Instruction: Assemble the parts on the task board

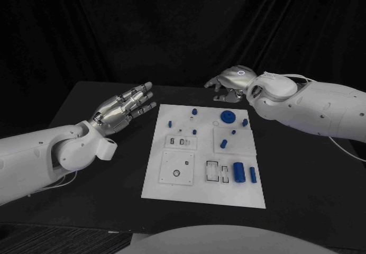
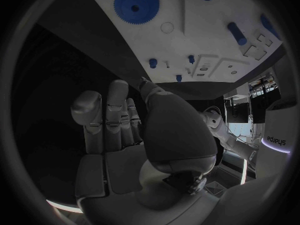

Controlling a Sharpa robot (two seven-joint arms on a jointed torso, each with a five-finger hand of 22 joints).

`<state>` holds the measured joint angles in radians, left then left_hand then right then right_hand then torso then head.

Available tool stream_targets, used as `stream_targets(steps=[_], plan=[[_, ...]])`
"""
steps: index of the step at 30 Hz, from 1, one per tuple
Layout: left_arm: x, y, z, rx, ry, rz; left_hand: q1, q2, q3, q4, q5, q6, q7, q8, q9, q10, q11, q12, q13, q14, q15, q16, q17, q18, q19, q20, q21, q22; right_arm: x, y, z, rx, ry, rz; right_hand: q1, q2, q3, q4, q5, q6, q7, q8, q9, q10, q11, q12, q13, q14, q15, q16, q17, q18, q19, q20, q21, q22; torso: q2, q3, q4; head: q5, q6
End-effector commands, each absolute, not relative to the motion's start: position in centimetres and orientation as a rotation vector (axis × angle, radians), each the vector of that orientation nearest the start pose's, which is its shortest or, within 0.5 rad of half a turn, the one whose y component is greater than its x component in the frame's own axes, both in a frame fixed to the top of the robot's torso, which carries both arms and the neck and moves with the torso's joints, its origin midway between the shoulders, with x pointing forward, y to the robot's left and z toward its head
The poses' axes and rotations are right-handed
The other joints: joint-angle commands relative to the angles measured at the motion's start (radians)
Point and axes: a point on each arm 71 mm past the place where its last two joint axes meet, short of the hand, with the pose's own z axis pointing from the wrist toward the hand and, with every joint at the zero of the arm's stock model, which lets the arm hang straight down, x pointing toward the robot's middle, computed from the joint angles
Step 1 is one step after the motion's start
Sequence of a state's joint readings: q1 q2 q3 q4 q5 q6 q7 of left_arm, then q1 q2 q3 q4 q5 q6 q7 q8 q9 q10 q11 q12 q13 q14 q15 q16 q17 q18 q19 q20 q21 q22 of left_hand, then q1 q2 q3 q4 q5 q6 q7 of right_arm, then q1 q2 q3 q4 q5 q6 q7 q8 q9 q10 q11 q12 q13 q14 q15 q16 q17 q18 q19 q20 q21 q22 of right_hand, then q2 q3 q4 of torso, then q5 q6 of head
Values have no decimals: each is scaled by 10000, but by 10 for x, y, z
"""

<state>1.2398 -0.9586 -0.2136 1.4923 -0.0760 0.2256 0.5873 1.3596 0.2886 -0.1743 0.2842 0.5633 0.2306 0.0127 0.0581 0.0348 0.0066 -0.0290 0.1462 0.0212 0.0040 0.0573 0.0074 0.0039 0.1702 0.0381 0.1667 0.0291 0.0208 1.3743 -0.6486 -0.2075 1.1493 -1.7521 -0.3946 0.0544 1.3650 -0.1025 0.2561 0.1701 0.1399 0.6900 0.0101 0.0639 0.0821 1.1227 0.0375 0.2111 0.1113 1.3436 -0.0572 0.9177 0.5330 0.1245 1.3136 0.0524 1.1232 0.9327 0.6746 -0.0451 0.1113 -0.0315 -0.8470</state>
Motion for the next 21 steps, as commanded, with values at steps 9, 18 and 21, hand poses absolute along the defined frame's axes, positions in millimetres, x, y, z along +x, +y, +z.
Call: stream_targets(steps=[9, 18, 21], plan=[[457, 251, -208, -8987, 16028, -19673, 154, 3, 106, 2, 88, 64, -7, 61, 12, -7, 80, 53, 18, 5, 109, 69, 12, 64, 6, 67, 35, 12, 547, -232, -176, -4880, 15859, 3185, -965, 387, -1249, 264, -199, 1296, 283, 435, 134, 3584, -787, 12973, 13448, 2065, -444, 6128, 9702, -755, 1511, -431, 3059, 4392, -113, -41, -56, -41, 17], [456, 250, -211, -9035, 16137, -19690, 171, 7, 135, -1, 111, 59, -7, 66, 11, -5, 91, 63, 20, 9, 123, 80, 15, 61, 4, 71, 34, 11, 546, -246, -194, -4342, 16792, 2909, -1950, 214, -1528, 1169, 244, 1522, 353, 580, 415, 4481, -742, 13597, 14595, 2272, -481, 6531, 10378, -1029, 2100, -443, 3952, 5637, -144, -29, -109, 4, -19], [456, 250, -211, -9048, 16157, -19680, 199, -1, 170, -13, 145, 54, -9, 74, 10, -3, 96, 66, 20, 11, 135, 84, 17, 55, 5, 76, 34, 10, 547, -249, -198, -4241, 16967, 2778, -2054, 195, -1509, 1187, 315, 1457, 333, 549, 422, 4481, -753, 13597, 14595, 2272, -501, 6531, 10378, -1029, 2103, -455, 3959, 5647, -131, -25, -101, 12, -7]])
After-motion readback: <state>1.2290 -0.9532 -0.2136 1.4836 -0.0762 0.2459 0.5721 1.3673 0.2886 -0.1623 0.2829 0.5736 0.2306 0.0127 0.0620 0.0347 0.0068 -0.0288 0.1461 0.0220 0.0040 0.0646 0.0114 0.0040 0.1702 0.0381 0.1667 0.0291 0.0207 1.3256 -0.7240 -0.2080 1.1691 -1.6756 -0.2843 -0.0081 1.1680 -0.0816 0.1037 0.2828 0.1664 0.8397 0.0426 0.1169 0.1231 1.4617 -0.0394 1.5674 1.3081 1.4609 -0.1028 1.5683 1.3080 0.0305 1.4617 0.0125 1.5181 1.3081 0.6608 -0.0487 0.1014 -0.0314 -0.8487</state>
